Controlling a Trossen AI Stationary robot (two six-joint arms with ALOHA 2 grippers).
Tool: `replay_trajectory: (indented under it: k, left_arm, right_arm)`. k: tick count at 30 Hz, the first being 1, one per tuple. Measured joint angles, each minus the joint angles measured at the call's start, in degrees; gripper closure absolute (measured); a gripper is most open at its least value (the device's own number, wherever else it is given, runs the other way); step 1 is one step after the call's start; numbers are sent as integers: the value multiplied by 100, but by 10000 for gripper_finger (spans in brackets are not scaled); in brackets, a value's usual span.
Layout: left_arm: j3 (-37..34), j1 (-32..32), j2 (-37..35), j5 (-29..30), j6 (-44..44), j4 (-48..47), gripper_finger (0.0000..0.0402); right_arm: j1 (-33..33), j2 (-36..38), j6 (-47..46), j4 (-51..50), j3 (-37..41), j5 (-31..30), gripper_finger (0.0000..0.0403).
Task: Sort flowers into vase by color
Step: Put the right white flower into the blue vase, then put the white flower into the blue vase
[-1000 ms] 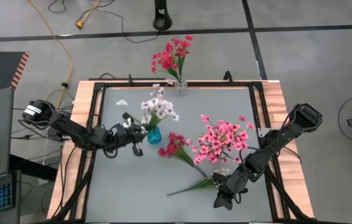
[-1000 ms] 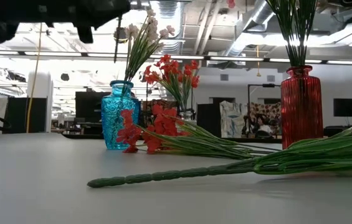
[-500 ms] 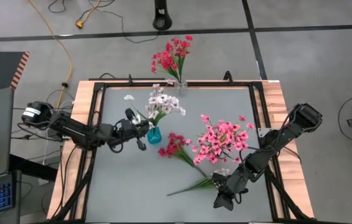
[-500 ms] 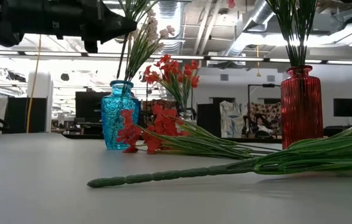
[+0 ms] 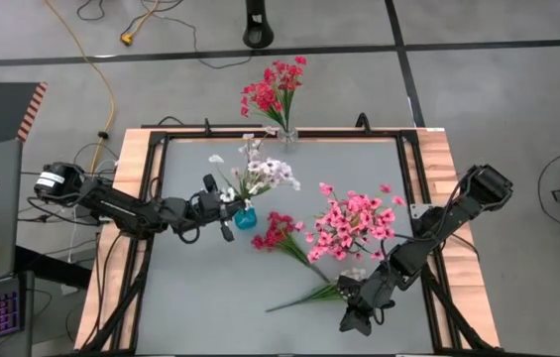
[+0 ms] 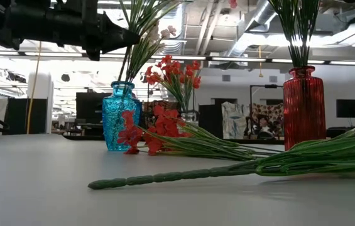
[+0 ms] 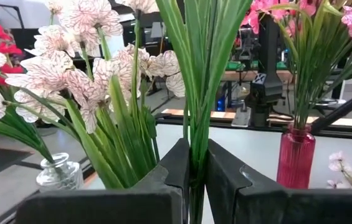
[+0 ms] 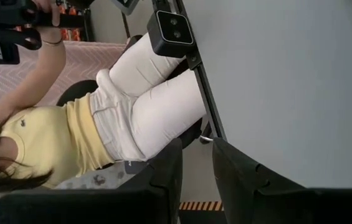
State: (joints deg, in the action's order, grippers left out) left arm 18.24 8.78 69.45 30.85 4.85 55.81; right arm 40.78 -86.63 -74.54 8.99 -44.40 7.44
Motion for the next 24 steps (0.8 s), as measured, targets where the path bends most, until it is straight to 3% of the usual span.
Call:
replay_trajectory:
  k: [8, 19, 24]
  left_arm:
    - [0, 0, 0, 21, -147, -322, 358]
    - [0, 250, -93, 267, -239, -671, 225]
    - [0, 408, -393, 281, -139, -1227, 185]
  right_arm:
    - [0, 0, 0, 0, 0, 0, 286]
    - [1, 0, -192, 0, 0, 2, 286]
    - [30, 0, -151, 0, 0, 0, 286]
